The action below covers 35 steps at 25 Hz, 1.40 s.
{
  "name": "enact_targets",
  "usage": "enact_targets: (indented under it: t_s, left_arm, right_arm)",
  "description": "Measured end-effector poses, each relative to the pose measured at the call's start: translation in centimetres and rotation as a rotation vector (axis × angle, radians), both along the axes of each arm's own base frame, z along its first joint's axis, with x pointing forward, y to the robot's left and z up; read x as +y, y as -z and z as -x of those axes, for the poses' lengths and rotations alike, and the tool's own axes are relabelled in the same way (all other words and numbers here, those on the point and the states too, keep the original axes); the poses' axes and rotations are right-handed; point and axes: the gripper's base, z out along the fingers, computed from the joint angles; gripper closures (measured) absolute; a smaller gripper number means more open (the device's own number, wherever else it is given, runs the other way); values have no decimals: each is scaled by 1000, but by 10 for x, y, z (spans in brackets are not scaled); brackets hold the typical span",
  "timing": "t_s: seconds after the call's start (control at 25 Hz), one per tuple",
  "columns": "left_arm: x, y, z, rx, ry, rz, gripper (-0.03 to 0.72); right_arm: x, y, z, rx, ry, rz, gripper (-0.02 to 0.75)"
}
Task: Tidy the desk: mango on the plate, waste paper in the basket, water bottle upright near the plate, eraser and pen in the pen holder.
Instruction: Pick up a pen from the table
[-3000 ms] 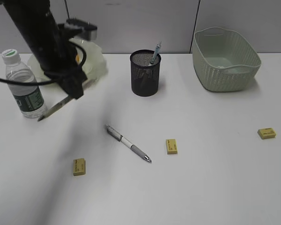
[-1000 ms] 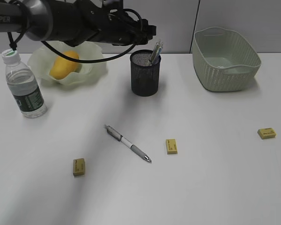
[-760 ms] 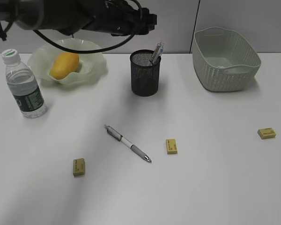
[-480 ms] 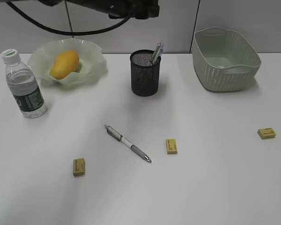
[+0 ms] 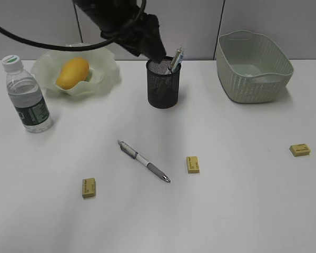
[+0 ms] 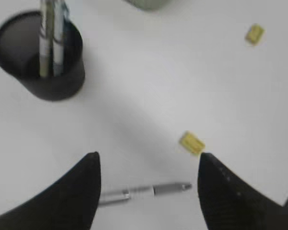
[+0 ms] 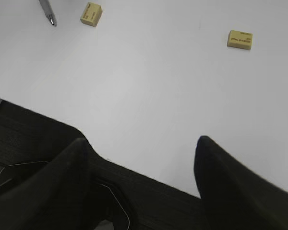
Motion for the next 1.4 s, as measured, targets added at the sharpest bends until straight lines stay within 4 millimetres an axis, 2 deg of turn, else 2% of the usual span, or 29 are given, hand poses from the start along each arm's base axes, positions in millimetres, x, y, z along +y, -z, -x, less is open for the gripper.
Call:
enact_targets:
  t_s: [0.12,0.28,0.56,0.72,0.92,1.12,1.4]
  left_arm:
    - [12,-2,15,110,12,-121,203]
    - [26,-8,20,143,-88,-219,204]
    - [36,-41,35,121,-186,-154,236]
    - [45,-62,52,95,-210,-113,244]
    - [68,-71,88,86,-220,-128,251]
    - [100,-59,132,89,-229,-197,252]
    - [148,-46,204,26,-244,-227,252]
  right_arm:
    - [0,0,0,0,0,0,199]
    - [0,0,0,0,0,0,199]
    - [0,0,0,0,0,0,199]
    - [0,0,0,0,0,0,199]
    - [0,0,0,0,0,0,199]
    - [0,0,0,0,0,0,199]
    - [0,0,0,0,0,0,199]
